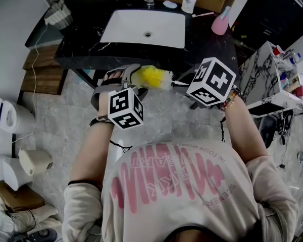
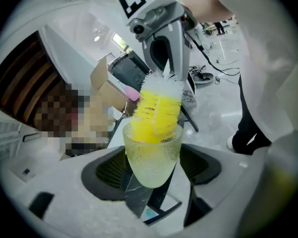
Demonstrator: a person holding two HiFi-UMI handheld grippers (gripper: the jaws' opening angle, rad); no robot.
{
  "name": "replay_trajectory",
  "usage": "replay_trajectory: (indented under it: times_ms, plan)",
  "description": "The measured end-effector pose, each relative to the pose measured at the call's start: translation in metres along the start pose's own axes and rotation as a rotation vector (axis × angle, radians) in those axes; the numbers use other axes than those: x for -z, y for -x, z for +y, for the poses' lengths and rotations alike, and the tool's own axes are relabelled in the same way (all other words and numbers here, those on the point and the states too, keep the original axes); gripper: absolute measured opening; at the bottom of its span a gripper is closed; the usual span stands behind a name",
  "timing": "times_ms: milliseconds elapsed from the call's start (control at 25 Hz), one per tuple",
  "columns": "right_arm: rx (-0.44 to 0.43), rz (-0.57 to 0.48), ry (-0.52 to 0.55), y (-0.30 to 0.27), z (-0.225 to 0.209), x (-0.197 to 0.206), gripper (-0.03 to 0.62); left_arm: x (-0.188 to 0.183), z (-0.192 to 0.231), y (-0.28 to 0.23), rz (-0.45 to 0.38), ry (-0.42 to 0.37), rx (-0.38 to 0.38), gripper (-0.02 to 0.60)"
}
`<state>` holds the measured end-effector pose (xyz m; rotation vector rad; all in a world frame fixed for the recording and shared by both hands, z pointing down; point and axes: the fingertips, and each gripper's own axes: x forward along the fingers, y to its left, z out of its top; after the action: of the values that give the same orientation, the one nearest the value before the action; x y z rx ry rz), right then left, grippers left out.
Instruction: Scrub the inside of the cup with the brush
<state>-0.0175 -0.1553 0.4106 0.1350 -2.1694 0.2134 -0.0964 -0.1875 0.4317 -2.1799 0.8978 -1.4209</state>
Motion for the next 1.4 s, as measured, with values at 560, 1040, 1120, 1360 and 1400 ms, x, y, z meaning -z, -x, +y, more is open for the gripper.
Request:
replay_trajectory:
  times_ms: [560, 1040, 1120, 1360, 1400]
  plan:
    - [-0.041, -0.326, -0.169, 0.026, -0.017, -0.026, 0.012, -0.002, 0.025, 0.003, -0.194, 0.465, -0.03, 0.343]
    - [0.032, -0.62, -0.353, 0.047, -0.055, -0.043, 0.012, -0.024, 0.054, 0.021, -0.479, 0.912, -0.089, 0.335]
    - [0.047, -0.651, -0.384, 0.049, -0.061, -0.044, 0.012, -0.025, 0.056, 0.023, -0.504, 0.947, -0.101, 0.334]
    - [0.143, -0.684, -0.431, 0.051, -0.08, -0.036, 0.012, -0.018, 0.056, 0.019, -0.49, 0.975, -0.145, 0.334]
    - [0.156, -0.693, -0.437, 0.052, -0.082, -0.035, 0.012, -0.017, 0.056, 0.018, -0.487, 0.982, -0.153, 0.334]
